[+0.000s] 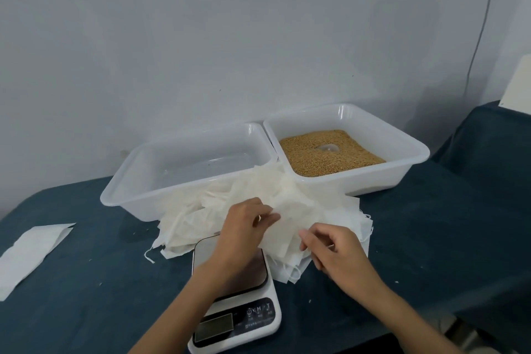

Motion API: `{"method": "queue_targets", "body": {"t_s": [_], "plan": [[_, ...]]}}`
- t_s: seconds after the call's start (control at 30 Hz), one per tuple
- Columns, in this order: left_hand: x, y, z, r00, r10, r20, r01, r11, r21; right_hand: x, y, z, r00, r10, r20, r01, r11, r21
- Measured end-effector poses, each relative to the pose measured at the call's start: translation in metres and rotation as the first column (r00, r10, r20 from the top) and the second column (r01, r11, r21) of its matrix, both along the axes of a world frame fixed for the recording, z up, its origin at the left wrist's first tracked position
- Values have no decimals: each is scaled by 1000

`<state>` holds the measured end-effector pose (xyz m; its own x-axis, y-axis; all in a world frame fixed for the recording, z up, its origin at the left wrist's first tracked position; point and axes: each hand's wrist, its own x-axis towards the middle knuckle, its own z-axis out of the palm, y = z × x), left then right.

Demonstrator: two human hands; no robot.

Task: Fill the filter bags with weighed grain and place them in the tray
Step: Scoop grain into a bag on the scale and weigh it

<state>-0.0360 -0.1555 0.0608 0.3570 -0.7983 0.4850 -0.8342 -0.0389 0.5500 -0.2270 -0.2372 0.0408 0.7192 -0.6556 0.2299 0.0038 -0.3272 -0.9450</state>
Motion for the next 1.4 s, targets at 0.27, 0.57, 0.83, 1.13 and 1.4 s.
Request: {"method": "queue_targets", "body": {"t_s": [0.27,0.57,0.83,1.13,1.4], "plan": [[-34,17,7,879,-108,-464,103,994,-35,-4,-1,11,958,-264,115,262,965,30],[-70,62,16,557,-170,-813,75,985,-155,-8,7,30,957,289,28,-282,906,317],[-78,78,6,736,-78,-672,-6,993,-121,-13,14,43,965,219,145,-250,933,258],[-87,88,16,963,127,-240,-203,923,-326,-11,29,45,997,12,71,-18,996,83],[-94,93,1,983,166,-79,-183,922,-341,-9,46,53,987,158,37,-162,960,229]]}}
